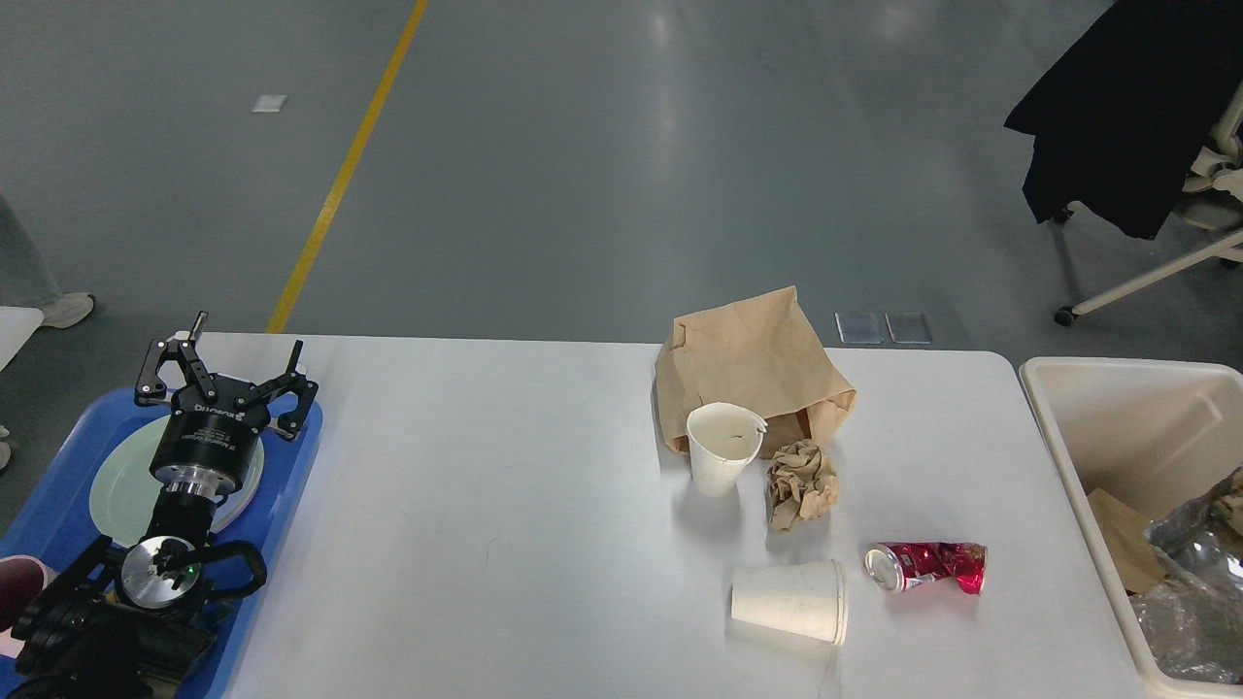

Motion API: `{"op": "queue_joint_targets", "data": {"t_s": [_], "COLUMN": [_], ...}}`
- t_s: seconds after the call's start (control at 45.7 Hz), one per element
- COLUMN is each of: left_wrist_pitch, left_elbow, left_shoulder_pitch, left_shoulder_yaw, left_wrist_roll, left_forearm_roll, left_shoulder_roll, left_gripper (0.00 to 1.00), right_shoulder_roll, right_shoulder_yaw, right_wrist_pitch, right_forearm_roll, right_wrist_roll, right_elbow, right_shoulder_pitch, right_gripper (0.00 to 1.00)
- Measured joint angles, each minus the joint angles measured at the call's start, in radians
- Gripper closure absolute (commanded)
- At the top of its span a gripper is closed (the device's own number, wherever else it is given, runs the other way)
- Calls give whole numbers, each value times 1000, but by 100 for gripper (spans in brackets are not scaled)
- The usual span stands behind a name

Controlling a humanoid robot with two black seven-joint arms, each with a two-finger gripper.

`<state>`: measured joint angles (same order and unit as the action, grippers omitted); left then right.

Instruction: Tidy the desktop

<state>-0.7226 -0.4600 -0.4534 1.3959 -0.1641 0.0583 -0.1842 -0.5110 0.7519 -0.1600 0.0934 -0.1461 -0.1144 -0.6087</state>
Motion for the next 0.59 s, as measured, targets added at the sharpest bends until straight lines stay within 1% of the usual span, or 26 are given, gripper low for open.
{"op": "queue_joint_targets", "data": {"t_s": [0.088, 0.197, 0.591], "left_wrist_pitch": [0, 0, 0], "left_elbow": [0, 0, 0], "left_shoulder_pitch": [0, 0, 0], "left_shoulder_yaw": [0, 0, 0], "left_wrist_roll": [0, 0, 0], "left_forearm_roll": [0, 0, 0], "left_shoulder_roll": [0, 0, 0], "left_gripper": [3, 4, 4], "right_shoulder_roll": [64, 96, 123], "right_shoulder_yaw": [-11, -12, -12], "right_wrist_pitch": [60, 112, 134], "right_forearm_roll": [-2, -2, -1], "right_wrist_roll": [-1, -3, -3], "right_elbow": [68, 83, 85], "right_shoulder_pitch": [60, 98, 135], "right_gripper": [100, 100, 100]}}
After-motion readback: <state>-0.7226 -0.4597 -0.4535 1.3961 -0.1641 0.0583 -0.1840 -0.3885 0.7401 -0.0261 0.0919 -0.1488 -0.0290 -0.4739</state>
